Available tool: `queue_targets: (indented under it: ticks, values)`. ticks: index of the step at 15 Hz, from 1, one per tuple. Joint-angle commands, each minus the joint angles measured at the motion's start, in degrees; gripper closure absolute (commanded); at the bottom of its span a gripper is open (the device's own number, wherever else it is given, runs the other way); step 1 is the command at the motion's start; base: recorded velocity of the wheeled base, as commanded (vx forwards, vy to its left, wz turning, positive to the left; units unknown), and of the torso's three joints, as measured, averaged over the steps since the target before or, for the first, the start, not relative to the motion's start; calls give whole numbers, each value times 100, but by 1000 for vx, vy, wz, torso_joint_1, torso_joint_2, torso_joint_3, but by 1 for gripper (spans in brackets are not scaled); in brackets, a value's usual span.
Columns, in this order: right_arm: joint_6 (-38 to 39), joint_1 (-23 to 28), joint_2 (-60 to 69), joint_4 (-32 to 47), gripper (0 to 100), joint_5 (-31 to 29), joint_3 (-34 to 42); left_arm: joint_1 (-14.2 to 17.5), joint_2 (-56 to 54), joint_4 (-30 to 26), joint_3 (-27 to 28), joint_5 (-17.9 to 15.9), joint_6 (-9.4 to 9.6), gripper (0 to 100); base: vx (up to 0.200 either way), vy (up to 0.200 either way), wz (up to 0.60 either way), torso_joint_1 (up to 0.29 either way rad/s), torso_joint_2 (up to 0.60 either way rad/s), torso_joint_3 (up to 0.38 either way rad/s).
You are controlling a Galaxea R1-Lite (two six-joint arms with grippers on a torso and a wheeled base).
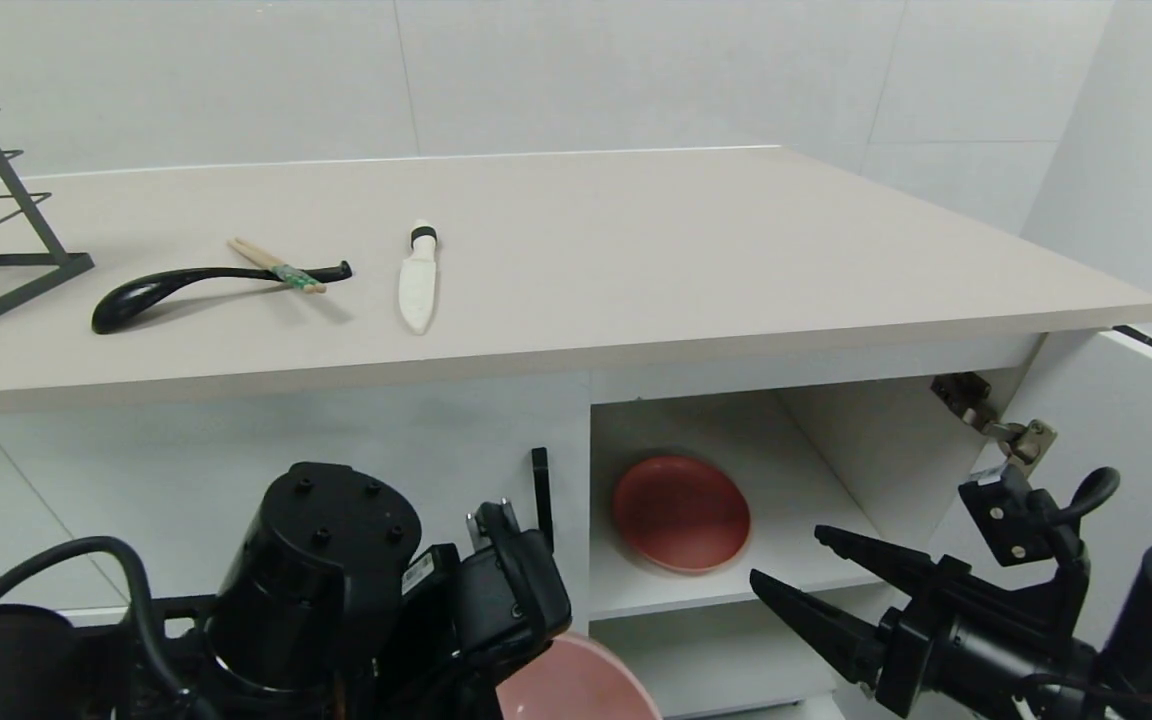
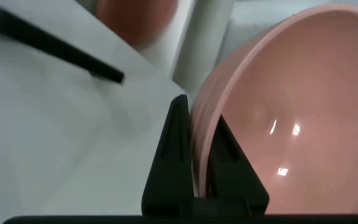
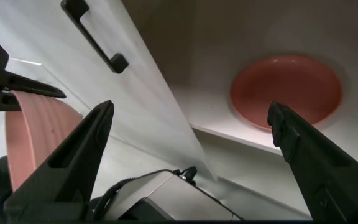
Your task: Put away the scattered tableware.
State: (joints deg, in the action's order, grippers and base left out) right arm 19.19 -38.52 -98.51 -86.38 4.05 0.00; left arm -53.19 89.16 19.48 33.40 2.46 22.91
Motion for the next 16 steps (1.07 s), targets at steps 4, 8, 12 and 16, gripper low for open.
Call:
queue_targets:
  ticks: [4,8,12,16]
  values:
    - [6,82,95,-1,0,8,0,-25,330,495,35,343,-67,100,0,0,0,0,0,0]
    - [6,73,377,16,0,-9,0,-34,734,636,527,554,-199,100,0,0,0,0,0,0]
    - [15,47,544,253,0,-167,0,-368,1147,645,870,782,-462,100,0,0,0,0,0,0]
    - [6,-50,561,482,0,-343,0,-447,1472,864,1195,1072,-533,100,0,0,0,0,0,0]
